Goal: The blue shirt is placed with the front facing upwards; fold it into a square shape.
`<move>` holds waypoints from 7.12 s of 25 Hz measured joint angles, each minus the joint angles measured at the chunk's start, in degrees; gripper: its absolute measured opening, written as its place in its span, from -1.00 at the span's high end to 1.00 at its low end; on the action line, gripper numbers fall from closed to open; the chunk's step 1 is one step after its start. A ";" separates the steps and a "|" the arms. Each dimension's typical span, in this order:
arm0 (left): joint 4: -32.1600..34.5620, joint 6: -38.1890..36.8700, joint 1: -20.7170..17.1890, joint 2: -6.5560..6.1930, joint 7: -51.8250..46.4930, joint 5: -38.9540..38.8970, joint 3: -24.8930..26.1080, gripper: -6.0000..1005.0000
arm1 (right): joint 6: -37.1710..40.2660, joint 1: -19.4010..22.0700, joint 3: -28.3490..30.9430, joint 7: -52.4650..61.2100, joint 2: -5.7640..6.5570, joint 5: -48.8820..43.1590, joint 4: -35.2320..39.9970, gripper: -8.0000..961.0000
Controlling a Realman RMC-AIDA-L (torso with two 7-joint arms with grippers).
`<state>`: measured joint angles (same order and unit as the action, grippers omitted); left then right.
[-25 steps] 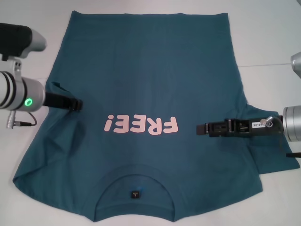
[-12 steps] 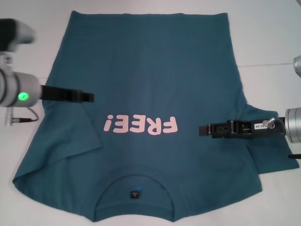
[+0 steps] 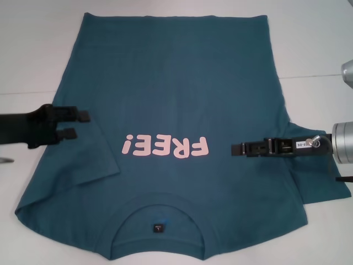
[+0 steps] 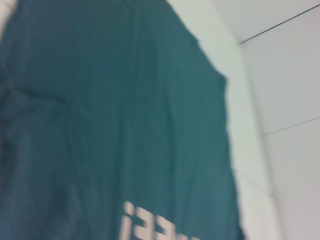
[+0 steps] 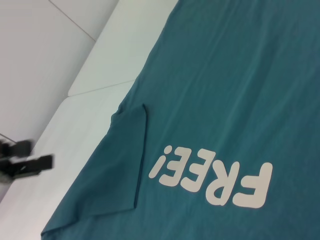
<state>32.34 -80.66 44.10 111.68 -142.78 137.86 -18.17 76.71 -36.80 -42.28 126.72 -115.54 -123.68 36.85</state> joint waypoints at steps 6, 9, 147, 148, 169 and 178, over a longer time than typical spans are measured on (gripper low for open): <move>0.28 -9.52 -6.38 1.18 3.94 -4.66 3.27 -0.26 | -0.56 -0.03 0.01 -0.50 -0.11 0.02 0.07 -0.42; 0.51 -11.22 -8.89 2.28 6.99 -4.62 3.17 -0.25 | -0.52 0.25 0.26 -0.52 -0.15 0.55 0.07 -0.42; 0.33 -12.67 -14.57 6.15 19.60 -6.55 5.82 -0.26 | -10.31 -12.43 0.06 27.15 5.92 -30.29 1.18 0.95; 0.36 -12.61 -14.56 6.11 19.46 -6.55 5.82 -0.26 | -9.73 -12.92 -0.45 27.56 5.70 -30.74 1.36 0.95; 0.26 -10.43 -14.79 6.09 18.39 -7.10 7.81 -0.26 | -6.17 -17.13 -3.03 30.05 3.48 -30.02 1.42 0.95; 0.33 -10.26 -15.28 6.00 17.78 -7.20 8.75 -0.26 | -6.82 -18.71 -7.60 33.15 2.29 -30.62 1.01 0.95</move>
<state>32.67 -90.93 28.82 117.68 -125.00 130.66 -9.42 69.90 -55.51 -49.88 159.87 -113.25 -154.29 37.86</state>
